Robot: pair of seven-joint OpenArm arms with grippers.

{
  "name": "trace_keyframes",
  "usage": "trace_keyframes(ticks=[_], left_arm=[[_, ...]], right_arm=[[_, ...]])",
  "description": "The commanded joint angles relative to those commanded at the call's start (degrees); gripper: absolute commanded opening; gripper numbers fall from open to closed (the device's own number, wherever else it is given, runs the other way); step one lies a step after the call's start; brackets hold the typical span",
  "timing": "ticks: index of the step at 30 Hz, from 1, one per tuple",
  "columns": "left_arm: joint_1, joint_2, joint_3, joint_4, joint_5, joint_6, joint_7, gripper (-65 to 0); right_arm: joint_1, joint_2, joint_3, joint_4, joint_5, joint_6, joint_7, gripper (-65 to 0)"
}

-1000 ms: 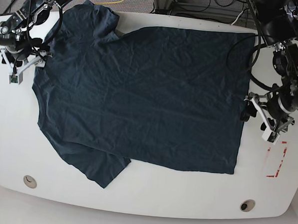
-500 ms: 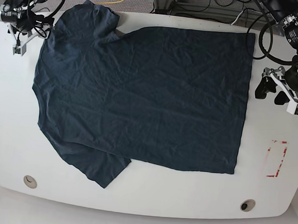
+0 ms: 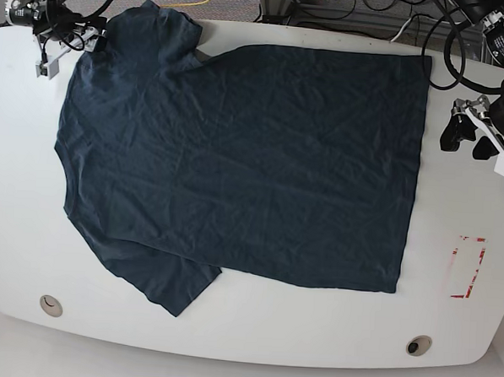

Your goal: Layout the t-shirt on the table in an organized manner, then fold the t-shirt properly

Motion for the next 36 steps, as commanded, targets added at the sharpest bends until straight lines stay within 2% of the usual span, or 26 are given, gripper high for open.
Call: trace_keyframes(ticks=[9, 15, 25, 27, 29, 33, 35, 36], left_arm=[[0.0, 0.0, 0.0, 0.0, 0.0, 0.0, 0.0, -19.9], [0.0, 0.0, 0.0, 0.0, 0.3, 0.0, 0.0, -19.9], [0.8, 0.0, 0.4, 0.0, 0.4, 0.0, -0.1, -19.9], [0.8, 0.0, 0.4, 0.0, 0.4, 0.0, -0.1, -19.9], [1.2, 0.0, 0.4, -0.1, 0.4, 0.0, -0.1, -19.9], [2.7, 0.0, 0.4, -0.1, 0.4, 0.0, -0.2, -19.9], [3.1, 0.0, 0.4, -0.1, 0.1, 0.0, 0.0, -19.9], [4.1, 0.0, 0.4, -0.1, -0.1, 0.0, 0.0, -19.9]], right_arm=[[0.3, -0.4, -4.8, -0.7, 1.1, 0.00, -0.1, -18.2], [0.2, -1.9, -5.5, -0.7, 1.1, 0.00, -0.2, -18.2], [0.1, -2.0, -5.5, -0.7, 0.8, 0.00, -0.2, -19.7], [0.1, -1.8, -5.5, -0.7, 0.8, 0.00, -0.2, -26.3], [0.1, -1.8, -5.5, -0.7, 0.7, 0.00, -0.1, -35.7], [0.1, -1.7, -5.5, -0.7, 0.6, 0.00, -0.1, -59.0], [0.1, -1.7, -5.5, -0.7, 0.5, 0.00, -0.1, -65.0], [0.1, -1.7, -5.5, -0.7, 0.5, 0.00, -0.1, -65.0]])
